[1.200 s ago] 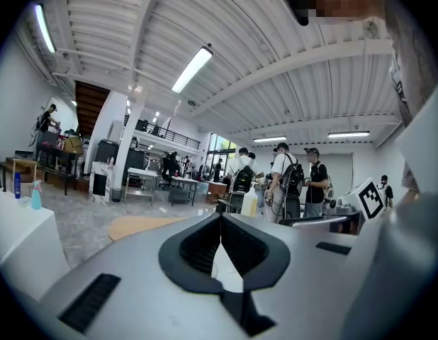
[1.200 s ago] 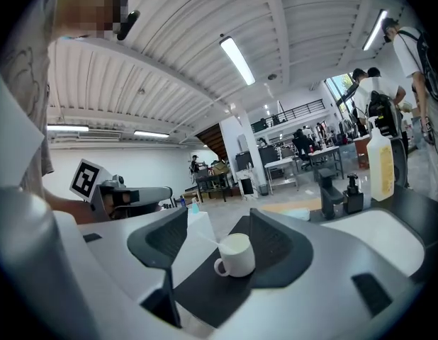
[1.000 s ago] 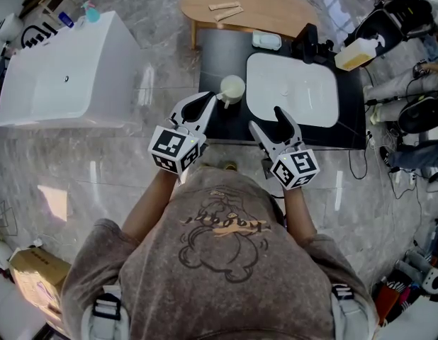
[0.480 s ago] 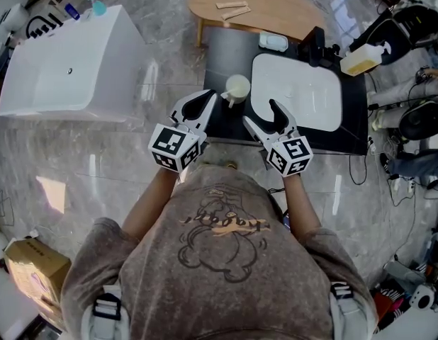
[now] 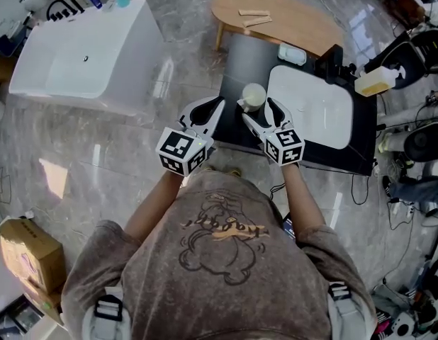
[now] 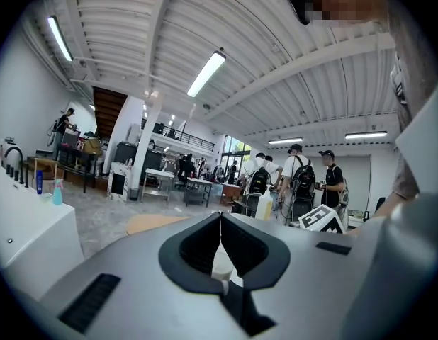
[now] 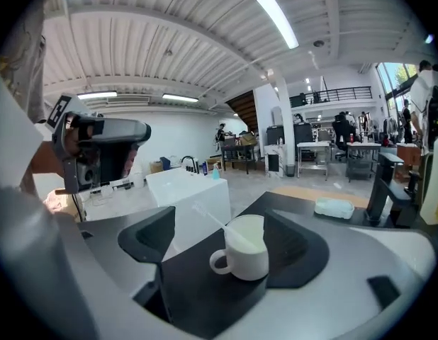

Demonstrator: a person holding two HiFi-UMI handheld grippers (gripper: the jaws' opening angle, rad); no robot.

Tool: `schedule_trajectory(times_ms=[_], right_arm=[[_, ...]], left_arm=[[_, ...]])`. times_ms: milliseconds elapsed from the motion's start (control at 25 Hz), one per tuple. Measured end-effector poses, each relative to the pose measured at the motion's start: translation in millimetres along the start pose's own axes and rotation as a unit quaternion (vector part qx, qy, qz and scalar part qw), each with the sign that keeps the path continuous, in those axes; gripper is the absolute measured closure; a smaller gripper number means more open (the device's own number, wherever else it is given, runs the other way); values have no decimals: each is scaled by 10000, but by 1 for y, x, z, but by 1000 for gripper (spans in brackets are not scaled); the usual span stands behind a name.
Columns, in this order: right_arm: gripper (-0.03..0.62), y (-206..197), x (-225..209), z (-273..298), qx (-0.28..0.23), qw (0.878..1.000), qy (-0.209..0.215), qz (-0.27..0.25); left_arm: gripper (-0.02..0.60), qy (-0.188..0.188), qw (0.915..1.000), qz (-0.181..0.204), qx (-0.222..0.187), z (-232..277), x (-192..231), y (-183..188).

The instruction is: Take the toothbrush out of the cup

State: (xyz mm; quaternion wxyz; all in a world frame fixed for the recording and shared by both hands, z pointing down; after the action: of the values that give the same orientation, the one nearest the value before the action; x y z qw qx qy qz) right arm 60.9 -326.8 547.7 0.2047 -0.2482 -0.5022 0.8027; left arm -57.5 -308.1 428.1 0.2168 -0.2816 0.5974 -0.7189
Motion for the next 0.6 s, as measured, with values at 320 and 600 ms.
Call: schedule_trajectory(times_ms=[320, 600], right_arm=[[257, -8, 11, 36, 390, 9977, 150, -533], [310, -19, 13, 53, 771, 9901, 138, -1162]], left_arm=[[560, 152, 9999, -34, 43, -13, 9, 1], [560, 135, 9998, -73, 88, -14, 4, -4]])
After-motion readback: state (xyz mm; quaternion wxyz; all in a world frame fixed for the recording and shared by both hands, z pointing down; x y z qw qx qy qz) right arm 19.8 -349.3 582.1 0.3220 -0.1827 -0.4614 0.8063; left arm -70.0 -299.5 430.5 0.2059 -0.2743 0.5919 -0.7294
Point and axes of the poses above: the fingertips, and each gripper's own axes: z forward along the fingers, x to its left, y out of its top, the point moved 1 cm from there along -z, backward along the fingers, and after that the axes turned 4 degrees about z, right-handed, at the moved point
